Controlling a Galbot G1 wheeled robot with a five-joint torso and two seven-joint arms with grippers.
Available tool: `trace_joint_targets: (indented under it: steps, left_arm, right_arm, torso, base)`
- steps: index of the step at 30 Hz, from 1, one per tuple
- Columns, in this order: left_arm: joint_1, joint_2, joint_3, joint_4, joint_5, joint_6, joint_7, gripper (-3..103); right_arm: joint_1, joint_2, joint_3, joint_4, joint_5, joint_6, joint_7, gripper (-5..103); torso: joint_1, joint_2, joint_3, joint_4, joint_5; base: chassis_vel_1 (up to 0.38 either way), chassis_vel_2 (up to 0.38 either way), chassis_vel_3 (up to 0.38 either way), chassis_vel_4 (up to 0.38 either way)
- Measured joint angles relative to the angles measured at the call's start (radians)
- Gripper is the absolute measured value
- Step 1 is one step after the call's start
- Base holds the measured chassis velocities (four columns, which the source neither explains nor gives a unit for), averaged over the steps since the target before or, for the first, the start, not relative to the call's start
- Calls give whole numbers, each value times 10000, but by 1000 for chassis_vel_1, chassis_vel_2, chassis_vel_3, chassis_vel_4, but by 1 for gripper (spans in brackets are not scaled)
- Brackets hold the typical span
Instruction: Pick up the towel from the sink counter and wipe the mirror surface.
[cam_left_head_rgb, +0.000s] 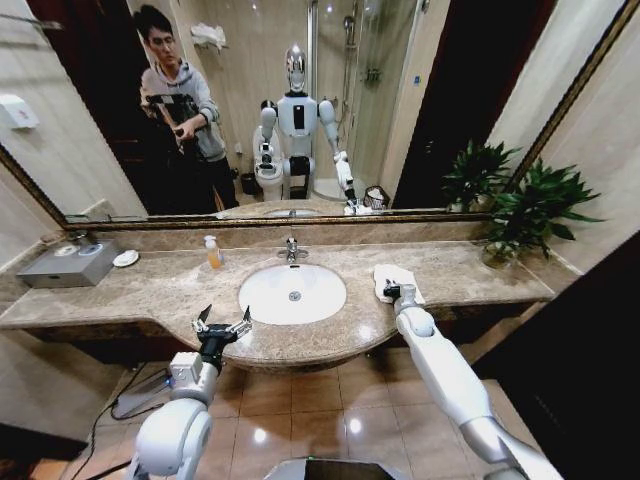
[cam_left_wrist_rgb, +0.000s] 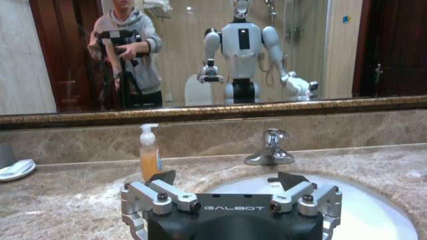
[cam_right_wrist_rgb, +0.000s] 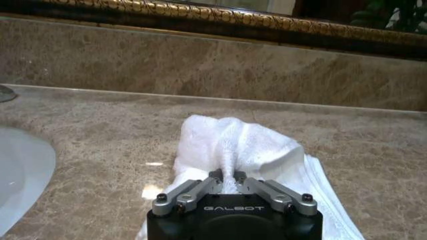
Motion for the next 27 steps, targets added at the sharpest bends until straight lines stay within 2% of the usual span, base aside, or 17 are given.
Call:
trace_joint_targets:
  steps: [6, 7, 8, 10, 15, 18, 19, 20, 22, 23, 26, 27]
  left_arm:
    - [0, 0, 0, 0, 0, 0, 0, 100]
    - [0, 0, 0, 0, 0, 0, 0, 100]
    - [0, 0, 0, 0, 0, 0, 0, 100]
    - [0, 0, 0, 0, 0, 0, 0, 100]
    - [0, 0, 0, 0, 1, 0, 0, 100]
    - [0, 0, 0, 0, 0, 0, 0, 100]
    - [0, 0, 0, 0, 0, 0, 0, 100]
    - [0, 0, 0, 0, 0, 0, 0, 100]
    - [0, 0, 0, 0, 0, 0, 0, 100]
    - [0, 0, 0, 0, 0, 0, 0, 100]
    - [0, 0, 0, 0, 0, 0, 0, 100]
    - [0, 0, 0, 0, 0, 0, 0, 100]
  right_arm:
    - [-107, -75, -26, 155, -54, -26, 2, 8]
    - [-127, -81, -29, 179, -58, -25, 1, 12]
    - [-158, -81, -33, 222, -52, -11, -2, 20]
    - [-164, -73, -33, 223, -51, 7, -3, 20]
    - [-175, -41, -29, 224, -51, 103, -6, 41]
    - [-175, -41, -29, 225, -59, 119, 2, 47]
    - [-188, -46, -29, 248, -221, 189, 16, 57]
    - [-200, -51, -29, 262, -462, 279, 15, 57]
    - [-233, -59, -36, 271, -1028, 550, -33, 68]
    - [-233, -59, -36, 271, -1028, 550, -33, 68]
    - [-280, -37, -194, 371, -1516, 1054, -168, 84]
    - [-282, -8, -243, 375, -1601, 1133, -247, 84]
  torso:
    - [-2, 0, 0, 0, -1]
    - [-2, 0, 0, -1, 0]
    - [-2, 0, 0, 0, 0]
    - [-2, 0, 0, 0, -1]
    - [-2, 0, 0, 0, 0]
    - [-2, 0, 0, 0, 0]
    - [-2, 0, 0, 1, 0]
    - [-2, 0, 0, 1, 0]
    - [-2, 0, 0, 0, 0]
    - [-2, 0, 0, 0, 0]
    - [-2, 0, 0, 0, -1]
    - [-2, 0, 0, 0, 0]
  base:
    - [0, 0, 0, 0]
    - [0, 0, 0, 0]
    - [0, 0, 0, 0]
    - [0, 0, 0, 0]
    - [0, 0, 0, 0]
    - [0, 0, 0, 0]
    - [0, 0, 0, 0]
    - [0, 0, 0, 0]
    - [0, 0, 0, 0]
    - [0, 0, 0, 0]
    - [0, 0, 0, 0]
    - [0, 0, 0, 0]
